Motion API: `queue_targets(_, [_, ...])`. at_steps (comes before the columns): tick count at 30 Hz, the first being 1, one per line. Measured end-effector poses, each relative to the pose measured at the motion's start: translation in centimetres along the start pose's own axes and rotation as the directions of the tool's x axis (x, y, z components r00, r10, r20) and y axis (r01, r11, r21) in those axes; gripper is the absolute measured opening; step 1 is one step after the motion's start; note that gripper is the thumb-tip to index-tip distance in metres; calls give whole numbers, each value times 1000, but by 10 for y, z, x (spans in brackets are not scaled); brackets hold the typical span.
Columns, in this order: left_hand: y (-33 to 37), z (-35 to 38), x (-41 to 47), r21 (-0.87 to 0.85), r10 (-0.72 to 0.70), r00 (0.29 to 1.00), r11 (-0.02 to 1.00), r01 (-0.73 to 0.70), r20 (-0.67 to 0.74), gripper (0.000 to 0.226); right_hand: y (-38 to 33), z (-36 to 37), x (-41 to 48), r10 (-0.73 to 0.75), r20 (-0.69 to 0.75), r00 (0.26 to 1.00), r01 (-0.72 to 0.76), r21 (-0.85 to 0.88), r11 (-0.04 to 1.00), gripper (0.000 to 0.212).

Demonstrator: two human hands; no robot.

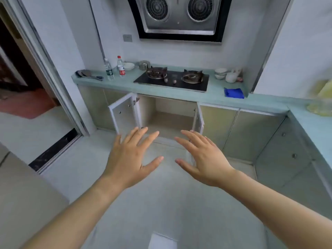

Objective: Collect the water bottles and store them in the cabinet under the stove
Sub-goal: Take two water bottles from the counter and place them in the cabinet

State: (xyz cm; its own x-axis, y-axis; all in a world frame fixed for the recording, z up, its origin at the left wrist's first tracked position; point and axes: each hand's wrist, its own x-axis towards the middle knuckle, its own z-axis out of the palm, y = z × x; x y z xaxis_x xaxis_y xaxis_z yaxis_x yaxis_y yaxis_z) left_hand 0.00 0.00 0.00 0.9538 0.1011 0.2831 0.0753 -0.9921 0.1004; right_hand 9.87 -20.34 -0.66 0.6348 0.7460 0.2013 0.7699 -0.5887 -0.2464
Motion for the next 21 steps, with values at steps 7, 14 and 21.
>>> queue_targets(7, [-50,51,-49,12,-118,986,993,118,114,68,-19,73,8,-26,162,987,22,24,999,65])
queue_targets(14, [-105,87,-31,-17,-204,960,977,211,189,66,-20,120,72,-58,233,971,33,108,994,65])
queue_targets(21, [-186,126,63,-6,-271,922,959,283,279,69,9,162,199,-52,282,958,9,150,989,66])
